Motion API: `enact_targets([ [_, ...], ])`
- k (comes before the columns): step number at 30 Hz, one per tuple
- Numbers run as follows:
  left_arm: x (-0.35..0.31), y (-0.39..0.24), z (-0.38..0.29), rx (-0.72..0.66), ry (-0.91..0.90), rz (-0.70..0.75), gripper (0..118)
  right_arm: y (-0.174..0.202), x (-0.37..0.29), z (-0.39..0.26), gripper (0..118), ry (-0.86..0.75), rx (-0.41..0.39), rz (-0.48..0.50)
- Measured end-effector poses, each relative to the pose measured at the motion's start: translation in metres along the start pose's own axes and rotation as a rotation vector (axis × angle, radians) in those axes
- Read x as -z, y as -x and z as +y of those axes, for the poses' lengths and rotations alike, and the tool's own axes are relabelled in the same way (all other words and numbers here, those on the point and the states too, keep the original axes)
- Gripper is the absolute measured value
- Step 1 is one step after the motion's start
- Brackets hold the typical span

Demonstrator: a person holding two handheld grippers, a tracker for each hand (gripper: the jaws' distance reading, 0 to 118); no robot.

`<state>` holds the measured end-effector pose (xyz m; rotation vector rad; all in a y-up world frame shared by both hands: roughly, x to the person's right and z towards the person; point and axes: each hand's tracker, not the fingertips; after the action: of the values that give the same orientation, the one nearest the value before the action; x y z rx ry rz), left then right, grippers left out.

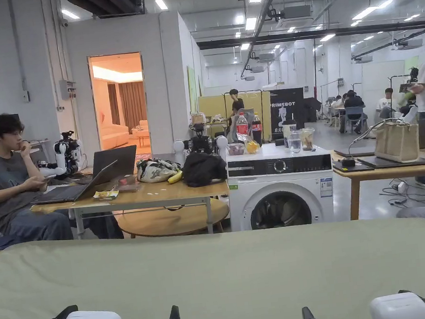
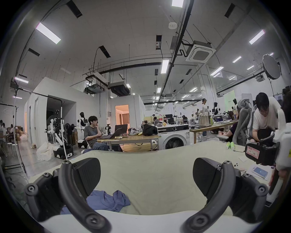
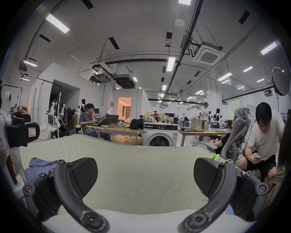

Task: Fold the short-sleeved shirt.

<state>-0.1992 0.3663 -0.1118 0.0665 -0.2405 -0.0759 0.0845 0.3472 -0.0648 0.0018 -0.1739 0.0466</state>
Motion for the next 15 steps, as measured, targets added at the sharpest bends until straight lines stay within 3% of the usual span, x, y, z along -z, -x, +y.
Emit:
enact_targets([
  [15,-0.0011,0.0066,0.0049,-0.027,-0.008,-0.001,116,0.0056,0.0000,0.0043,118,-0.019,-0.012,-0.008],
])
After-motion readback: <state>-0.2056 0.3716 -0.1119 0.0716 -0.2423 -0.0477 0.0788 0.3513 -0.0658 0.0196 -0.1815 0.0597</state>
